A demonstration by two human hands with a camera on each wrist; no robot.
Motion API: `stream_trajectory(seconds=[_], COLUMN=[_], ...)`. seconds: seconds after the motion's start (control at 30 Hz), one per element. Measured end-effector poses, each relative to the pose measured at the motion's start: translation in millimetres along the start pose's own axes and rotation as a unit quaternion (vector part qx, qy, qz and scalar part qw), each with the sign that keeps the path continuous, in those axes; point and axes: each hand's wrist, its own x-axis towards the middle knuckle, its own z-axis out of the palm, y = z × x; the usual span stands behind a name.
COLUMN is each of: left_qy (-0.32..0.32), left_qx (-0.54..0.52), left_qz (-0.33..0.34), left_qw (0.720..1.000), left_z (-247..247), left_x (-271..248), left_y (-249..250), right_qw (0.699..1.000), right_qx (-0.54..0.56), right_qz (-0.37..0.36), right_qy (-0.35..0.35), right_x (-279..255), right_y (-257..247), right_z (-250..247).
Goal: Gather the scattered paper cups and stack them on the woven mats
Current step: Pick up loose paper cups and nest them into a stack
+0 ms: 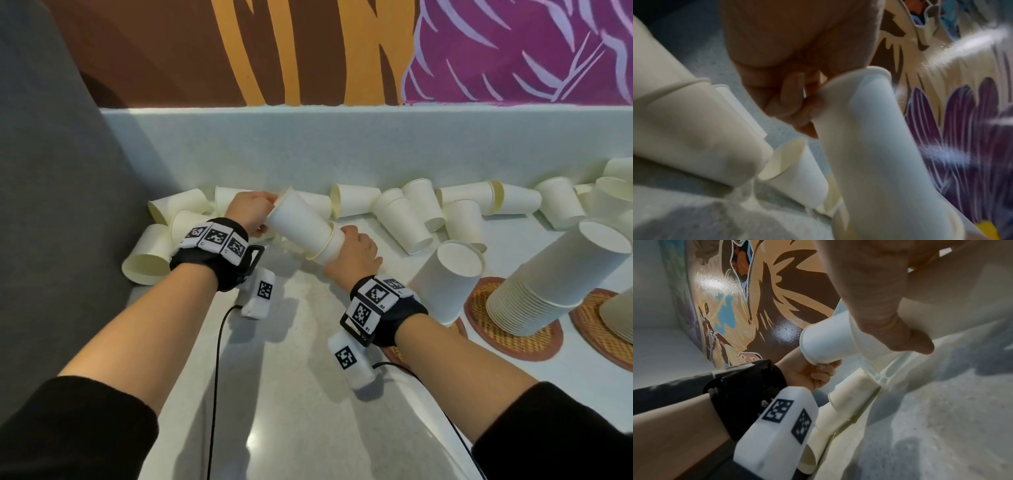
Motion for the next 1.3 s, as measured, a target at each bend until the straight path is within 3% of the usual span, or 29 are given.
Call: stream_trajectory(seconds=[0.1, 0.2, 0.27, 0.37, 0.4, 0.47, 0.53, 0.7, 0.77, 0.87, 0.97, 1.13, 1.3], left_qy=[-0.102, -0.175, -0.13, 0.043, 0.057, 0.008, -0.017, 0.079, 0.122, 0.136, 0.178, 0.157, 0.205], left_qx=[0.07, 0.187, 0.21, 0.284, 0.347, 0.458, 0.499, 0.458, 0.449, 0.383, 0.323, 0.14, 0.019], left_qz=[0.036, 0.125, 0.168, 0.181, 0.154, 0.09, 0.076, 0.087, 0.032, -0.041, -0.019, -0.007, 0.105], left_qw=[0.992, 0.959, 0.954, 0.94, 0.923, 0.884, 0.863, 0.881, 0.884, 0.913, 0.929, 0.978, 0.973], left_z=[10, 25, 28, 18, 15, 9, 9, 8, 2, -6, -10, -15, -4], left_x=[-17, -24, -20, -4, -1, 2, 2, 3, 5, 6, 7, 5, -15], left_y=[4, 4, 4, -5, -12, -29, -44, -47, -45, -47, -46, -39, -7], right_qw=[0.997, 0.991, 0.989, 0.988, 0.989, 0.991, 0.992, 0.993, 0.994, 0.994, 0.995, 0.995, 0.995], right_qx=[0.067, 0.12, 0.132, 0.137, 0.132, 0.121, 0.114, 0.102, 0.094, 0.084, 0.063, 0.02, 0.003], right_qz=[-0.033, -0.054, -0.056, -0.057, -0.057, -0.052, -0.046, -0.042, -0.045, -0.048, -0.047, -0.054, -0.046], right_qy=[-0.028, -0.039, -0.037, -0.034, -0.033, -0.033, -0.032, -0.033, -0.036, -0.042, -0.06, -0.081, -0.091], right_x=[-6, -13, -15, -13, -13, -10, -9, -6, -6, -5, -4, -4, -7], right_y=[-9, -17, -17, -12, -11, -8, -6, -3, -2, -2, 0, 2, 2], right_z=[1, 0, -2, -6, -7, -7, -7, -6, -5, -4, -3, -4, -5])
